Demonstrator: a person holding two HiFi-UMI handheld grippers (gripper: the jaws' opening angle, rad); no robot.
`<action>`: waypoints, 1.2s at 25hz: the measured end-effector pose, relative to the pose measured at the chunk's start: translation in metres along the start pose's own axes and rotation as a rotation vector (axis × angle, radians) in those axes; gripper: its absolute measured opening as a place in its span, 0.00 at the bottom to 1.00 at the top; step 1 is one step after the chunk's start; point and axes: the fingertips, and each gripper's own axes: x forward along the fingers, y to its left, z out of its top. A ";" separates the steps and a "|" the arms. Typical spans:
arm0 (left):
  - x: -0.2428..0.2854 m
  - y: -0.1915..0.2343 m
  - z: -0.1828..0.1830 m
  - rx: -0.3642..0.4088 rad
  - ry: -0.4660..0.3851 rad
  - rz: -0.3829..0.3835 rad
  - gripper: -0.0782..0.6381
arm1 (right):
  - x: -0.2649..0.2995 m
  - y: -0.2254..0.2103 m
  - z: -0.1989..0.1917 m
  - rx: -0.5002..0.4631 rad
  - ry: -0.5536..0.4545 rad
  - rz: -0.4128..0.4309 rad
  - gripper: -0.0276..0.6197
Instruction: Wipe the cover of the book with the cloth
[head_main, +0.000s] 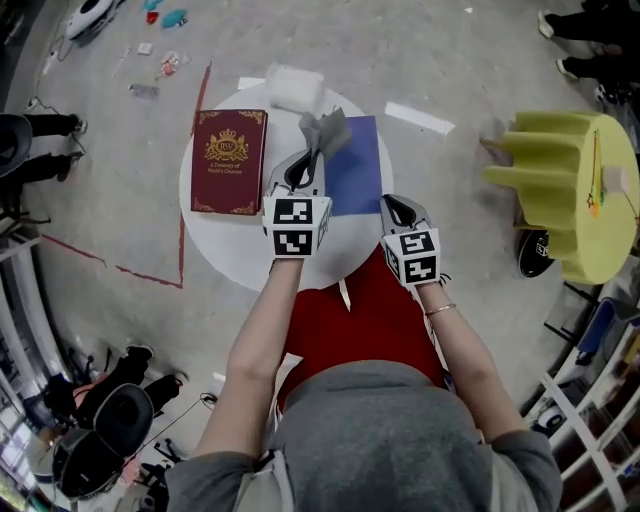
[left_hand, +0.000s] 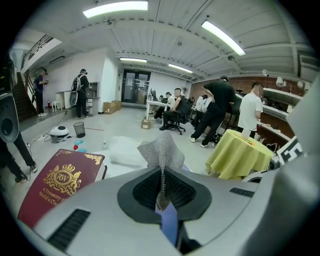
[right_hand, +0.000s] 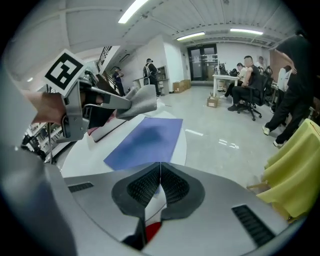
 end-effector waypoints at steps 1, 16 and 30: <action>0.004 -0.001 -0.001 -0.003 0.004 0.005 0.14 | 0.002 0.000 -0.001 -0.013 0.012 0.011 0.09; 0.037 -0.018 -0.014 -0.033 0.057 0.027 0.14 | 0.017 0.010 -0.017 -0.129 0.109 0.125 0.09; 0.074 -0.061 0.005 0.024 0.079 -0.075 0.14 | 0.020 0.009 -0.021 -0.120 0.138 0.119 0.09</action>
